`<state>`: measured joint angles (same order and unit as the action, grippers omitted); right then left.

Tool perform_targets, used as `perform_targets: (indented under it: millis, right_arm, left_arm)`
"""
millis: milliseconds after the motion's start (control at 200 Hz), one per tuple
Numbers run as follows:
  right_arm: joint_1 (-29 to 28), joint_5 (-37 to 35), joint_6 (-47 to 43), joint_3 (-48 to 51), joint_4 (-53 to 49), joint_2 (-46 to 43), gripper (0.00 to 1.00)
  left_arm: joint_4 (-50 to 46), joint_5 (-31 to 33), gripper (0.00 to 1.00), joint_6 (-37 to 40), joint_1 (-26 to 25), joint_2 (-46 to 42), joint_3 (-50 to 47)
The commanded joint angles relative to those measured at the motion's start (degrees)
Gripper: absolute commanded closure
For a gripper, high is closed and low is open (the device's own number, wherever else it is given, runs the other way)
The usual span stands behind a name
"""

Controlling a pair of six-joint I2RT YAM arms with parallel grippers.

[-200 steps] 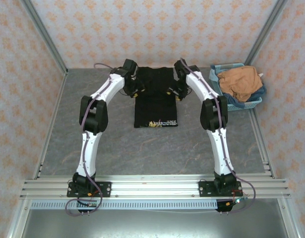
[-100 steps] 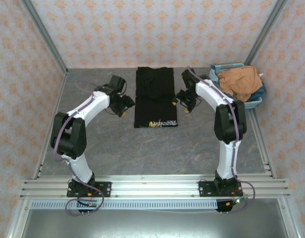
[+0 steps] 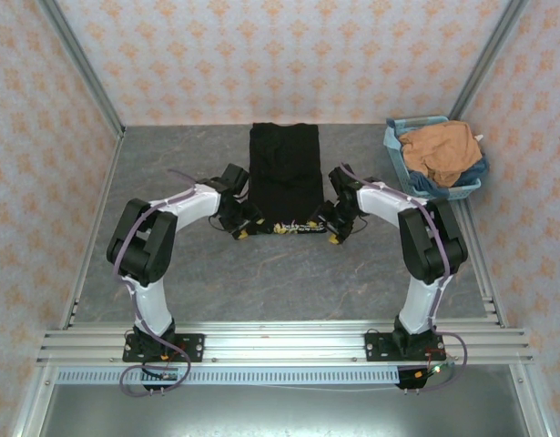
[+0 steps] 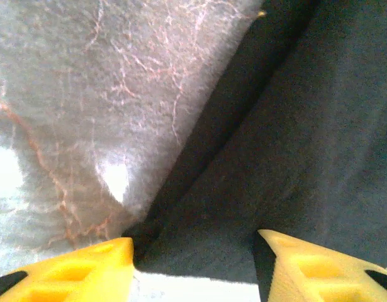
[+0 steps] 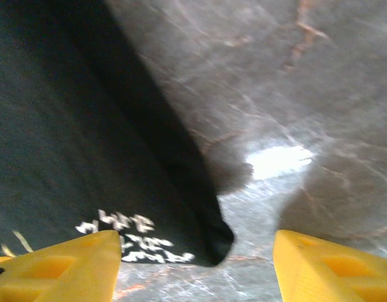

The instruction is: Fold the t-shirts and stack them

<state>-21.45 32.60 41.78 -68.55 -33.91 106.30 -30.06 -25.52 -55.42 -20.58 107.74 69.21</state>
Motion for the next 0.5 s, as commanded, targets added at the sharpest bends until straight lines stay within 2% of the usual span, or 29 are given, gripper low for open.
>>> perform_targets:
  millis: [0,120,185,250,330,410,495]
  right_arm:
    - [0.1,0.0,1.6,-1.9,3.1,2.7,0.4]
    - [0.1,-0.4,1.7,-3.0,3.7,5.1,0.48]
    - [0.1,-0.8,1.7,-3.4,4.0,6.4,0.56]
    - [0.1,-1.2,1.7,-4.1,4.1,7.4,0.67]
    - [0.0,-1.8,2.0,-5.3,4.1,7.8,0.86]
    - [0.1,-2.9,1.8,-7.7,3.3,6.6,1.0]
    - [0.3,-5.0,0.7,-13.1,-0.5,5.2,1.0]
  left_arm:
    - [1.6,0.6,0.52,-0.5,0.1,2.6,0.0]
    - [2.6,1.5,0.59,-0.9,0.0,4.6,0.1]
    - [3.5,2.1,0.65,-1.3,0.0,5.7,0.8]
    - [4.2,3.1,0.82,-1.7,0.0,6.3,1.8]
    - [5.2,4.0,1.0,-2.3,0.2,6.2,3.0]
    - [4.9,5.5,1.0,-2.2,0.2,4.2,5.0]
    - [1.9,7.1,1.0,-1.2,0.6,0.6,8.4]
